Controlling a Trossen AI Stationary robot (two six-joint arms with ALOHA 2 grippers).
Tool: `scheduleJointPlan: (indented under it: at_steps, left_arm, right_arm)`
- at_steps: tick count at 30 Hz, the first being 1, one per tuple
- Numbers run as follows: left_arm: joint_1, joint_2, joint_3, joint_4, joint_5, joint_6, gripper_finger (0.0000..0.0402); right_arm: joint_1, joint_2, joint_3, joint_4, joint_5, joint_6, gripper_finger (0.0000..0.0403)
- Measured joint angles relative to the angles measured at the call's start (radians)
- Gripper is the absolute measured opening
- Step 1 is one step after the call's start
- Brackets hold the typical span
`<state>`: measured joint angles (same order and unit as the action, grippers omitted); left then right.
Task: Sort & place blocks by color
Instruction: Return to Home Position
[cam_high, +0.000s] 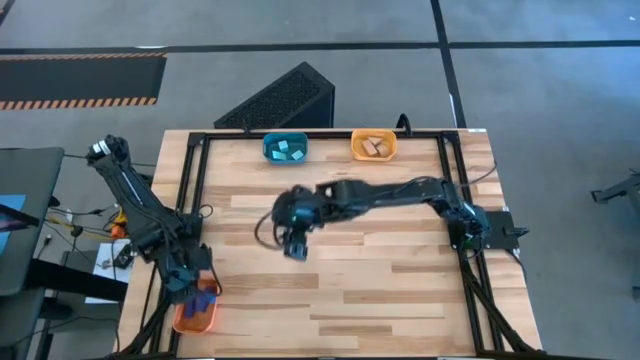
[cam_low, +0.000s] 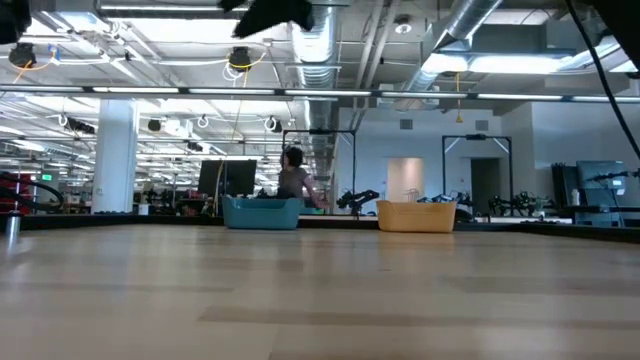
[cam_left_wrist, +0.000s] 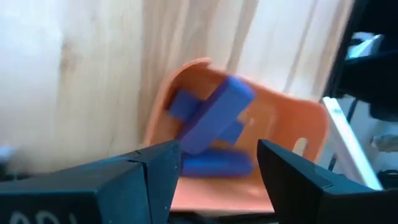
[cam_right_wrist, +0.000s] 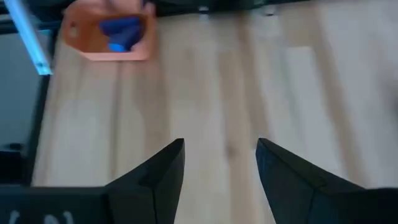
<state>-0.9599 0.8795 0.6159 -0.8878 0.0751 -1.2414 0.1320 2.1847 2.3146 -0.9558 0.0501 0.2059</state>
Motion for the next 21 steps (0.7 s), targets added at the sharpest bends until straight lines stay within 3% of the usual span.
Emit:
scheduleJointPlan:
  at_steps: [2,5,8,11,13,17,21]
  left_arm:
    - [0.002,-0.005,0.005,0.026,-0.042,0.008,0.0198]
    - [0.012,-0.032,0.049,0.044,-0.189,0.048,0.0198]
    - [0.048,-0.078,0.102,0.043,-0.391,0.144,0.0194]
    - [0.100,-0.132,0.129,0.045,-0.557,0.219,0.0187]
    - [0.144,-0.162,0.127,0.041,-0.604,0.248,0.0182]
    - [0.254,-0.198,0.084,0.060,-0.636,0.345,0.0168]
    - [0.422,-0.213,0.004,0.262,-0.592,0.548,0.0152]
  right_arm:
    - [-0.016,-0.035,0.001,-0.047,0.005,-0.019,0.0216]
    - [-0.035,-0.076,-0.016,-0.072,0.011,-0.029,0.0216]
    - [-0.063,-0.115,-0.127,0.057,0.000,-0.023,0.0211]
    - [-0.080,-0.167,-0.282,0.283,-0.095,0.037,0.0202]
    - [-0.072,-0.201,-0.403,0.440,-0.149,0.082,0.0195]
    - [-0.048,-0.268,-0.640,0.670,-0.152,0.162,0.0175]
    - [-0.059,-0.439,-0.917,1.013,-0.116,0.244,0.0146]
